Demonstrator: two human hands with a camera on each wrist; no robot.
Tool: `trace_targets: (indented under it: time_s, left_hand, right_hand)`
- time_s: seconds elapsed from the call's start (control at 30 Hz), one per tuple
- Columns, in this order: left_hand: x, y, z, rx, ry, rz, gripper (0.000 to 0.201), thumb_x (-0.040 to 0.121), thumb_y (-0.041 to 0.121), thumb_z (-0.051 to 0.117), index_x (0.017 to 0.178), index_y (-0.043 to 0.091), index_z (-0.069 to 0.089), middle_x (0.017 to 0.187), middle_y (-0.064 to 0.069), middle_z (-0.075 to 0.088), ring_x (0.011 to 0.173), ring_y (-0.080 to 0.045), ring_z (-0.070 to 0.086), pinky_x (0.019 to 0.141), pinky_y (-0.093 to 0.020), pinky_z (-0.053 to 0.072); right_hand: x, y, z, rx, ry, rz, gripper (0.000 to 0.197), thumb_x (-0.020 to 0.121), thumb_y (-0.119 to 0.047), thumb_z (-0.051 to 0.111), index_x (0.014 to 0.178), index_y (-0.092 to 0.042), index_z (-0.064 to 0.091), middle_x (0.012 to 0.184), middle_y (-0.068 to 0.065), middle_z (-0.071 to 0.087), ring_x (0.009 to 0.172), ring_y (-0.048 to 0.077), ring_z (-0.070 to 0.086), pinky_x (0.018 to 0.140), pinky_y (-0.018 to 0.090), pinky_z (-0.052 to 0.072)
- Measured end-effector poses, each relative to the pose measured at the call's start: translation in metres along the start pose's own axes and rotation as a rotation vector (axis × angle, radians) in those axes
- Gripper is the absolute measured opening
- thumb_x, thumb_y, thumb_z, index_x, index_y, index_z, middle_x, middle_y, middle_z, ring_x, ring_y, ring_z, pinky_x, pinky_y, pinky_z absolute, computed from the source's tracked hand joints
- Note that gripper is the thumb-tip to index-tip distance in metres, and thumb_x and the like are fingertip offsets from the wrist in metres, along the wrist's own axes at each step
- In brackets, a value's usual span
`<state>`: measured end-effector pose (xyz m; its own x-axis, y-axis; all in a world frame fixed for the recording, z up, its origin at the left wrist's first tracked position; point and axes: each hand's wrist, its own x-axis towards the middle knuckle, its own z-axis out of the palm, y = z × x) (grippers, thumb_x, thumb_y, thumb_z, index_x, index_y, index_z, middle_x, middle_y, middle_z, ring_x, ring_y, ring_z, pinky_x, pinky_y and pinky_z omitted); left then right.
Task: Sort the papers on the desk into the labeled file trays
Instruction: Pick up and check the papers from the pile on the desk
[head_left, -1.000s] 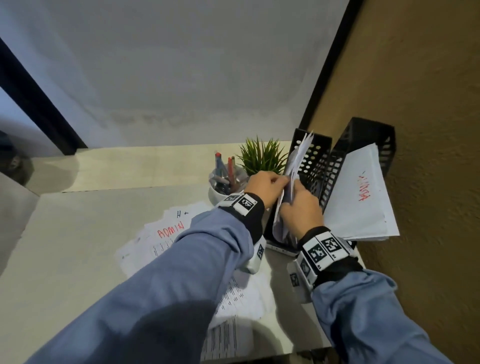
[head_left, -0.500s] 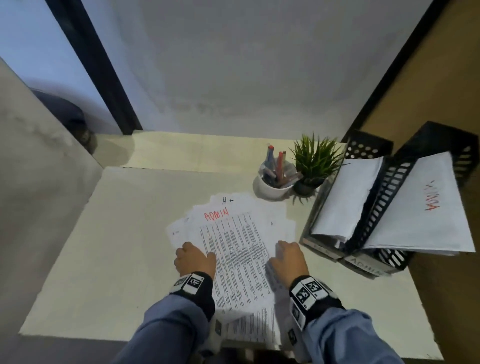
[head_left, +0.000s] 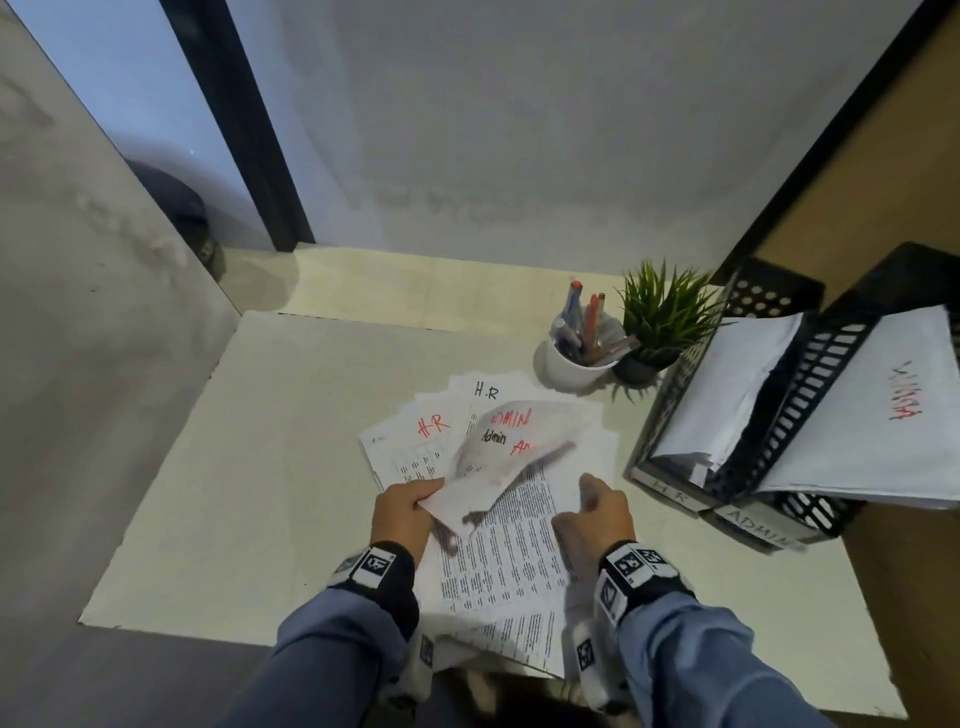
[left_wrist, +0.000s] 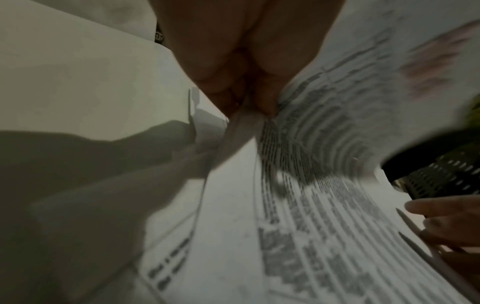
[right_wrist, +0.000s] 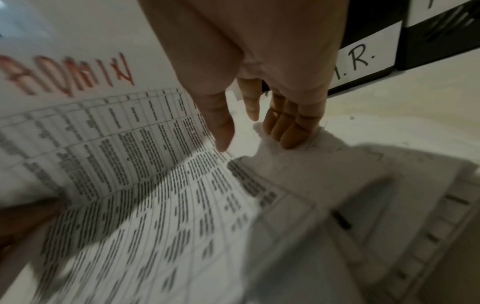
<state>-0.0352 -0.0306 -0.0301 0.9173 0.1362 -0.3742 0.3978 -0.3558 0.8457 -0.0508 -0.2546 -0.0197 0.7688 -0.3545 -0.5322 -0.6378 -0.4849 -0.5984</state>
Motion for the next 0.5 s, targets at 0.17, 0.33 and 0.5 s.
trace_targets:
  time_s: [0.17,0.33,0.5]
  left_hand:
    - [0.005,0.003,-0.007,-0.111,-0.067,-0.024,0.044,0.081,-0.005,0.065,0.057,0.032,0.074,0.058,0.006,0.064,0.058,-0.022,0.052,0.051,-0.029,0.044]
    - [0.015,0.011,-0.016,-0.172,-0.072,-0.014,0.022,0.067,0.0,0.076,0.062,0.016,0.062,0.061,0.0,0.059,0.063,-0.023,0.055,0.062,-0.034,0.049]
    - [0.027,0.009,-0.02,-0.186,0.181,-0.075,0.012,0.08,0.025,0.069,0.082,0.019,0.059,0.084,-0.001,0.064,0.083,-0.025,0.063,0.076,-0.034,0.052]
  right_hand:
    - [-0.012,-0.019,-0.008,0.597,-0.01,-0.024,0.032,0.069,0.025,0.06,0.087,-0.001,0.056,0.077,0.01,0.065,0.082,0.035,0.061,0.054,0.022,0.055]
    - [-0.025,-0.033,-0.02,0.823,-0.089,0.017,0.02,0.072,0.022,0.061,0.081,0.004,0.059,0.078,0.014,0.062,0.074,0.028,0.059,0.045,0.017,0.05]
    - [-0.01,-0.01,-0.023,0.854,-0.071,0.062,0.025,0.07,0.025,0.057,0.07,0.001,0.063,0.07,0.008,0.068,0.078,0.031,0.059,0.063,0.026,0.054]
